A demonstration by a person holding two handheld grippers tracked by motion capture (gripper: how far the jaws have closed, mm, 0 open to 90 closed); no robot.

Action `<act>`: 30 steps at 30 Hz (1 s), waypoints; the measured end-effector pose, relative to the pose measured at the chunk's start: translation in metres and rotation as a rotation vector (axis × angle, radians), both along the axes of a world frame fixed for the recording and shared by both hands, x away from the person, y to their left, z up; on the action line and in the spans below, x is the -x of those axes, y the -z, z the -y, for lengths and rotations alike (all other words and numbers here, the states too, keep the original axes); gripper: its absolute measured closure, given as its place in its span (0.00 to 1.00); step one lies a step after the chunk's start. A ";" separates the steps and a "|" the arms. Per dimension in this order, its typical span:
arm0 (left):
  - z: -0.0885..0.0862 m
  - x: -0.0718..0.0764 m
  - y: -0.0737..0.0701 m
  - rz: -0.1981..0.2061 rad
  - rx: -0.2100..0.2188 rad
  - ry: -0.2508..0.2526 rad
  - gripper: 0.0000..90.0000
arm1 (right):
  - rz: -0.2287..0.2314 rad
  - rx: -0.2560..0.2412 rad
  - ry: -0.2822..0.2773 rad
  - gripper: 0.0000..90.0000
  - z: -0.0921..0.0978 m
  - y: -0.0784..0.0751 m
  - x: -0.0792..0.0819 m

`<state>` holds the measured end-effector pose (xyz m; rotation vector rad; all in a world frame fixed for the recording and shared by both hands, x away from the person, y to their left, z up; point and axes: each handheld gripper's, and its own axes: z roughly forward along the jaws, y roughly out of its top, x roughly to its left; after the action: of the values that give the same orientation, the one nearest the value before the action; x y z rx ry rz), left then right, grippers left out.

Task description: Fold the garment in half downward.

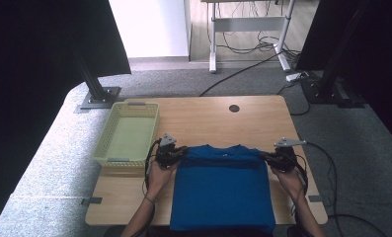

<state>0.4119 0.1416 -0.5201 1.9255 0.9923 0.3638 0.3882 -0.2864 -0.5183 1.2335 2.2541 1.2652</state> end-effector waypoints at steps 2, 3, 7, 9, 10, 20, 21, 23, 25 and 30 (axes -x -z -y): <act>0.000 0.007 0.008 -0.029 -0.011 0.014 0.95 | -0.026 0.003 -0.009 0.93 0.002 0.006 0.006; 0.001 0.010 0.013 -0.041 -0.024 0.021 0.95 | -0.041 0.007 -0.015 0.93 0.002 0.010 0.009; 0.003 0.015 0.030 -0.068 -0.060 0.032 0.95 | -0.100 0.036 -0.033 0.93 0.002 0.025 0.015; 0.002 0.014 0.031 -0.072 -0.051 0.023 0.95 | -0.121 0.050 -0.037 0.93 0.001 0.031 0.016; 0.003 0.014 0.031 -0.064 -0.072 0.019 0.95 | -0.121 0.053 -0.037 0.92 0.002 0.033 0.016; 0.011 -0.003 0.032 -0.013 -0.135 -0.014 0.93 | -0.077 0.090 0.015 0.92 -0.005 0.034 -0.003; 0.012 -0.007 0.032 -0.010 -0.144 -0.020 0.93 | -0.078 0.088 0.023 0.92 -0.006 0.034 -0.007; 0.013 -0.015 0.031 -0.006 -0.154 -0.036 0.93 | -0.078 0.088 0.036 0.92 -0.008 0.033 -0.014; 0.014 -0.023 0.031 -0.004 -0.161 -0.051 0.93 | -0.075 0.087 0.051 0.92 -0.010 0.034 -0.022; 0.016 -0.039 0.030 -0.019 -0.156 -0.078 0.93 | -0.074 0.091 0.075 0.92 -0.013 0.033 -0.041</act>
<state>0.4509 0.1261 -0.5502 2.0368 1.0804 0.4805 0.4290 -0.2733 -0.5513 1.3388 2.2659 1.0943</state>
